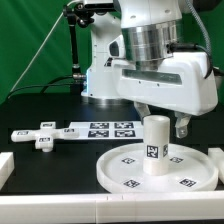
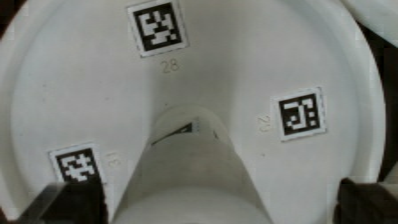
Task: Assemble round table
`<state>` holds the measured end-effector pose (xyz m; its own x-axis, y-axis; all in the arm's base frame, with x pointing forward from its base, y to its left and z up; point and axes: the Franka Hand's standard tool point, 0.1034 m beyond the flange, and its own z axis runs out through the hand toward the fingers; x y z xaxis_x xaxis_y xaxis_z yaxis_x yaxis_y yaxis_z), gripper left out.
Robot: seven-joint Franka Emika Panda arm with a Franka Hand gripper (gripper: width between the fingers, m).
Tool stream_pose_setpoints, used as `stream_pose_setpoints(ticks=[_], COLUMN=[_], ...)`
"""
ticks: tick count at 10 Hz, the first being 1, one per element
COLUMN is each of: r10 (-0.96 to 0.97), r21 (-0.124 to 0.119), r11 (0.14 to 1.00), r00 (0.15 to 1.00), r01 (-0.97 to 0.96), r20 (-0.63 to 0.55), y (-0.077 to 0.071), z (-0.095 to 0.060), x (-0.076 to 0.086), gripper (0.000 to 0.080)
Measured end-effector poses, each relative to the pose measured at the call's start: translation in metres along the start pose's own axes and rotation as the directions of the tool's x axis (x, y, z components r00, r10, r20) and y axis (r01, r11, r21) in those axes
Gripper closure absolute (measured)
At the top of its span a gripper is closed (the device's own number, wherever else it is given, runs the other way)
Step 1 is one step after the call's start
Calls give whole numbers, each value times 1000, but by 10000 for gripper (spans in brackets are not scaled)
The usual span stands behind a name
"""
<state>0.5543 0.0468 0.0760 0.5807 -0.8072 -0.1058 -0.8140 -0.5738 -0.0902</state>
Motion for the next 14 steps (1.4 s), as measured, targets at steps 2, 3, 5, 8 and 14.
stream_pose_setpoints(ticks=[2,3,5,8,14], r10=[-169,-256,-448,-728,-936], r21=[0,0,-3,-12,-9], r11=[986,967,894,686,352], r00=[986,967,894,686,352], r01=[169,256,448,728,936], r20=[0,0,6,14,26], y=[0,0,2,0,2], z=[0,0,0,-2,-1], x=[0,0,2,2,8], gripper=[151,150,150,150,150])
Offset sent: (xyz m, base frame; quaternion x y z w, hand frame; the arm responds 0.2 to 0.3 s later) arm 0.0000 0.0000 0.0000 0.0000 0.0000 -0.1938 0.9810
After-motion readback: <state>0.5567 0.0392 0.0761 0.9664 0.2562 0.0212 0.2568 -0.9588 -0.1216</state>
